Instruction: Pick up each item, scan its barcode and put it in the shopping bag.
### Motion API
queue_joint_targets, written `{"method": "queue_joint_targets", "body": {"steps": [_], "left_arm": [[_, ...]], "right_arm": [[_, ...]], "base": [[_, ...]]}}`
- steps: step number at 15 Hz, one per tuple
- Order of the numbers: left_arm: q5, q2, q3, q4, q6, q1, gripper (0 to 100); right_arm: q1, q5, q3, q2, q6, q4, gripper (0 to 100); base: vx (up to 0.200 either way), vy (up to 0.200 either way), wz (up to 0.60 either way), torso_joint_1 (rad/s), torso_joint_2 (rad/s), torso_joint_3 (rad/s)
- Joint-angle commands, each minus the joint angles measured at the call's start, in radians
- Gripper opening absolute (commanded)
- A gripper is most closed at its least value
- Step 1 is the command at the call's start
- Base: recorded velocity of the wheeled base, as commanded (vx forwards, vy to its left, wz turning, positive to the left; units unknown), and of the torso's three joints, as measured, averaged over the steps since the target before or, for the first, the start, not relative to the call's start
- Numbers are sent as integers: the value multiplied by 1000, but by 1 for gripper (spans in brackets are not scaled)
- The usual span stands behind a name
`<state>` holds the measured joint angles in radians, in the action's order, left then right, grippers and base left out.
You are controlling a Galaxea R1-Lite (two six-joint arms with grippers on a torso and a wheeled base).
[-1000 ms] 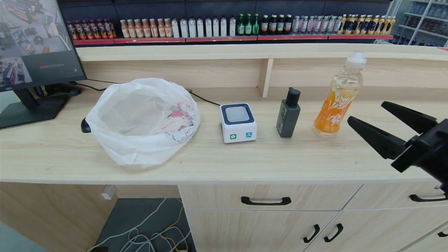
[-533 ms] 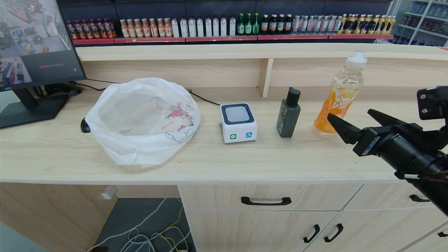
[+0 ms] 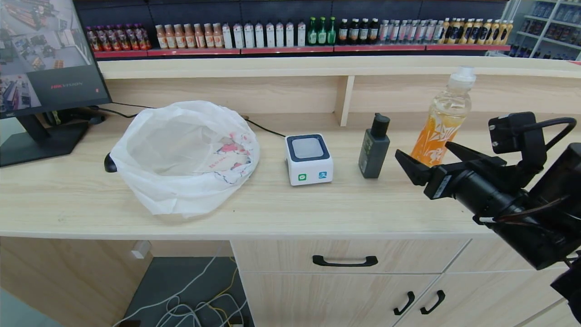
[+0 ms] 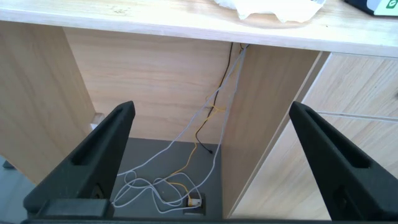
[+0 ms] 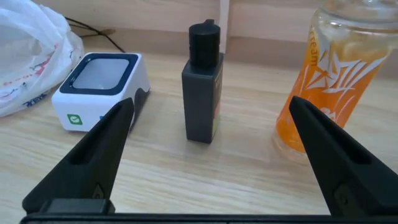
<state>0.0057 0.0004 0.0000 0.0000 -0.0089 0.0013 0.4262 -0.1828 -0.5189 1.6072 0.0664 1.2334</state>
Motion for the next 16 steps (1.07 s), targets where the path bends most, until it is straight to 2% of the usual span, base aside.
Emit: {"method": "queue_joint_targets", "body": {"steps": [1,4,7,10,16], "left_arm": [[0,0,0,0,0,0,100],[0,0,0,0,0,0,100],[0,0,0,0,0,0,100],[0,0,0,0,0,0,100],[0,0,0,0,0,0,100]], "right_arm": [[17,0,-10,40,0,0,100],[17,-23,-98,103,-2,-3,100],[22,-27,-119,137,-42,-6,100],[29,-49,-208,180,-59,-8,100],[46,-92,-297,275,-82,-3,100]], "base": [[0,0,0,0,0,0],[0,0,0,0,0,0],[0,0,0,0,0,0],[0,0,0,0,0,0],[0,0,0,0,0,0]]}}
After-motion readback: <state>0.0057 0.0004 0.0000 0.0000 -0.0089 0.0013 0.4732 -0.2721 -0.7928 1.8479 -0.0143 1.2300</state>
